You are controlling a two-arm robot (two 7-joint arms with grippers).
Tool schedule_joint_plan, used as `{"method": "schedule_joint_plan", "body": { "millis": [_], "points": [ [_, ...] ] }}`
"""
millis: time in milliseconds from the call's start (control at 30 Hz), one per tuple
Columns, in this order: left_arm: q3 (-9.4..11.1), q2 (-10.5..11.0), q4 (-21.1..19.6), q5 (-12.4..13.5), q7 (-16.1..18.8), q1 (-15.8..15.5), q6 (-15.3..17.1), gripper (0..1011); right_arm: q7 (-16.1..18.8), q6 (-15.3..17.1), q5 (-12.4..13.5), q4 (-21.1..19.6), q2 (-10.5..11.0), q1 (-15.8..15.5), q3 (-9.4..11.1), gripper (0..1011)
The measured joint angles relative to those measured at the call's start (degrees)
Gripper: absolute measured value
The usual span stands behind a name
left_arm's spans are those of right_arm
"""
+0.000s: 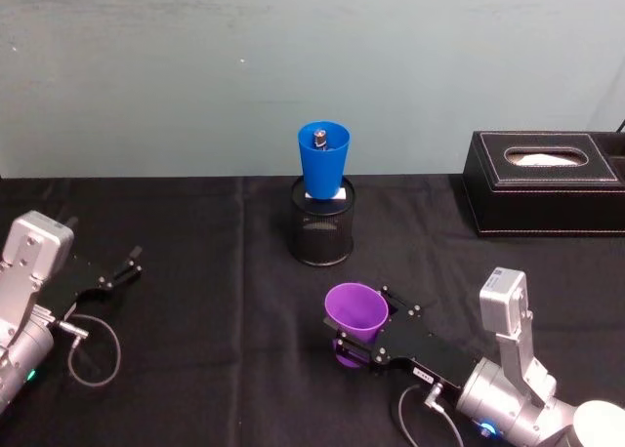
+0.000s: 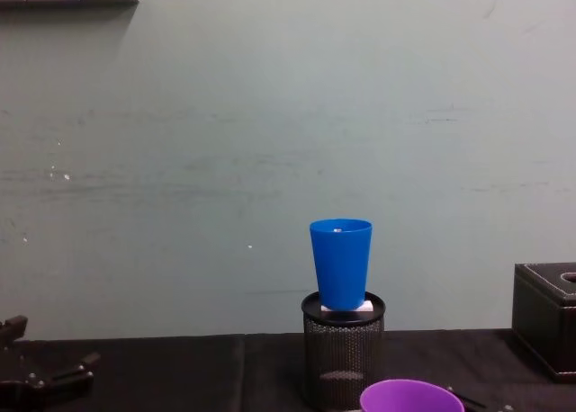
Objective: Pick up one cup with a gripper and tap it against the other cup.
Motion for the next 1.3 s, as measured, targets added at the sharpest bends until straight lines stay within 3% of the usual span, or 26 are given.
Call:
{"method": "schedule_joint_plan", "body": {
  "millis": [467, 667, 700, 833, 1300],
  "points": [
    [0.0, 0.0, 0.0, 0.0, 0.0, 0.0, 0.0, 1000, 0.5, -0.2, -0.2, 1.2, -1.0, 0.0, 0.6, 754],
    [0.0, 0.0, 0.0, 0.0, 0.0, 0.0, 0.0, 1000, 0.5, -0.2, -0.2, 1.1, -0.9, 0.0, 0.6, 855],
    [0.0, 0.0, 0.0, 0.0, 0.0, 0.0, 0.0, 1000, 0.5, -0.2, -0.2, 1.1, -0.9, 0.0, 0.6, 915],
    [0.0, 0.0, 0.0, 0.0, 0.0, 0.0, 0.0, 1000, 0.5, -0.2, -0.2, 1.1, -0.9, 0.0, 0.6, 999],
    [0.0, 0.0, 0.0, 0.0, 0.0, 0.0, 0.0, 1000, 0.3, -0.6, -0.5, -1.1, -0.8, -0.5, 1.4, 1003]
  ]
}}
